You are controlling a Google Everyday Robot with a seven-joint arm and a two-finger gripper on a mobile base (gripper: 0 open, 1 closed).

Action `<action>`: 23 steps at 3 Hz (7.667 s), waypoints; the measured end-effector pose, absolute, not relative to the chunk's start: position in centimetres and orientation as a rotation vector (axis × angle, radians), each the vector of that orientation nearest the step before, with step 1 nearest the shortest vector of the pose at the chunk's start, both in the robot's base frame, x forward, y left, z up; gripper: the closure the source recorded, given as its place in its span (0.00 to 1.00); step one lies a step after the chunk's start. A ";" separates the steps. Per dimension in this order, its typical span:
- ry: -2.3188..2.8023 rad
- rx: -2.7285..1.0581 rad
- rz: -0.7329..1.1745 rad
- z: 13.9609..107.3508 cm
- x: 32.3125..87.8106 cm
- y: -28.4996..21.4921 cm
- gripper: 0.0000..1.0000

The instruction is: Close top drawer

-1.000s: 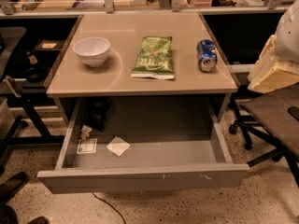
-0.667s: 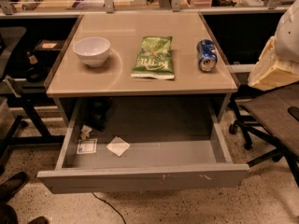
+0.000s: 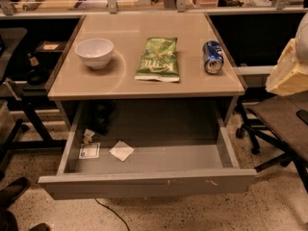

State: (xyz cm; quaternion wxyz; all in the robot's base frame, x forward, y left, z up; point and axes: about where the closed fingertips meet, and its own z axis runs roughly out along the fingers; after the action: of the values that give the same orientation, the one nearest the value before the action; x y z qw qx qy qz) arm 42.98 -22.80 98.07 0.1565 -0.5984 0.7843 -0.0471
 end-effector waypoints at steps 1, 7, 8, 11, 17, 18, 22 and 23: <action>2.308 -1.693 -0.104 96.6 40.2 -23.8 1.00; 2.563 -1.685 0.322 75.6 31.7 -19.7 1.00; 2.563 -1.685 0.322 75.6 31.7 -19.7 1.00; 2.522 -1.610 0.268 70.7 34.5 -19.2 1.00; 2.482 -1.646 0.211 67.2 38.2 -17.3 0.61; 2.482 -1.646 0.211 67.2 38.2 -17.3 0.38; 2.482 -1.646 0.211 67.2 38.2 -17.3 0.18; 2.482 -1.646 0.211 67.2 38.2 -17.3 0.41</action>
Offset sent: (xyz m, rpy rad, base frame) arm -0.1002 -0.0154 -0.1071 0.0101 0.2675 -0.0474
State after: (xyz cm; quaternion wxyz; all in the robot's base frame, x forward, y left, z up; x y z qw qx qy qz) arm 38.23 -17.28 67.15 0.0779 -0.5497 0.8287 0.0705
